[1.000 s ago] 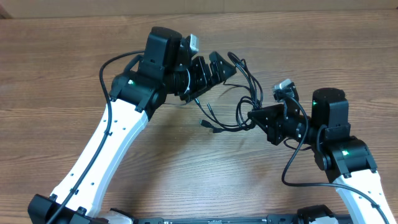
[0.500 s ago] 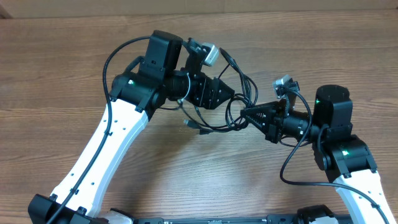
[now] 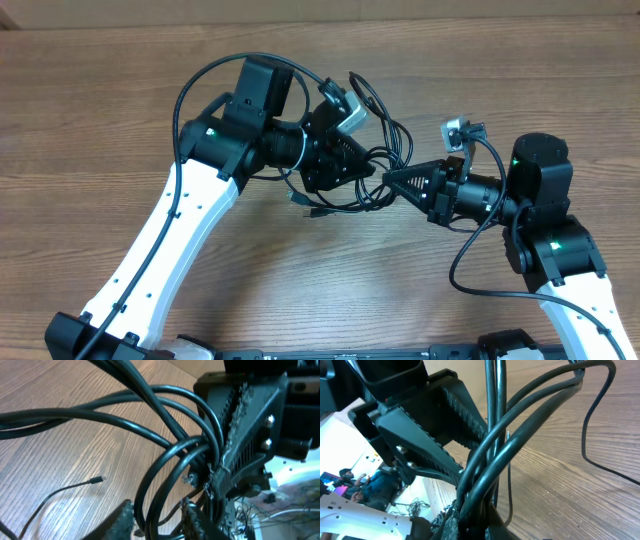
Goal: Untangle cables
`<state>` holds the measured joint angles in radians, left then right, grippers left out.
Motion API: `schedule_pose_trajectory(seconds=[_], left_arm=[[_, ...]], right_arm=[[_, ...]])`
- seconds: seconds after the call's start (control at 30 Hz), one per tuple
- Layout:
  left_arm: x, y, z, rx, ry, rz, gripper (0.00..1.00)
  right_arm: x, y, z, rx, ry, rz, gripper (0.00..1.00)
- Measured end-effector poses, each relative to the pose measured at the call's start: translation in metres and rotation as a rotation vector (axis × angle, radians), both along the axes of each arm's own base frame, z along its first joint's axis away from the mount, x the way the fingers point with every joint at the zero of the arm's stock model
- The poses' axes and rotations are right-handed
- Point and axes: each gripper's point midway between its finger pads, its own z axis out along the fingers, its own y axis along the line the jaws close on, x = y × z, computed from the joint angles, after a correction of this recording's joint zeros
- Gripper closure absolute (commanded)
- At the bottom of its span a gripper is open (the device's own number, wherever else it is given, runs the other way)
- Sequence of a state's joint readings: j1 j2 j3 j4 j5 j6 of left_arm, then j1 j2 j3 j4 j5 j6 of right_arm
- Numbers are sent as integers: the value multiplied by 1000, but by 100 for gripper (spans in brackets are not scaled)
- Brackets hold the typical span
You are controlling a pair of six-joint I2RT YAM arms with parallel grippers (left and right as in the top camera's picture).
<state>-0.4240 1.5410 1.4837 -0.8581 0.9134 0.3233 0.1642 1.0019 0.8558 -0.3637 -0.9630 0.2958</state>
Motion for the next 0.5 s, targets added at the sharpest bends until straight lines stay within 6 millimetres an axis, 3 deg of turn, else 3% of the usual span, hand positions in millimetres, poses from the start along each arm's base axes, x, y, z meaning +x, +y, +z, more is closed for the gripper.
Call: schedule_pose_trajectory(seconds=[0.23, 0.27, 0.3, 0.47, 0.5], left_arm=[[2, -1, 3, -10, -62, -27, 36], [2, -1, 3, -11, -65, -29, 20], [2, -1, 3, -10, -65, -28, 17], [2, -1, 3, -11, -69, -30, 12], [2, -1, 3, -11, -69, -31, 22]], right_arm=[[-4, 2, 2, 28, 39, 16, 96], [-6, 3, 3, 34, 40, 27, 96], [-7, 3, 4, 37, 41, 34, 96], [-13, 6, 7, 55, 46, 70, 96], [-14, 6, 7, 58, 46, 77, 96]])
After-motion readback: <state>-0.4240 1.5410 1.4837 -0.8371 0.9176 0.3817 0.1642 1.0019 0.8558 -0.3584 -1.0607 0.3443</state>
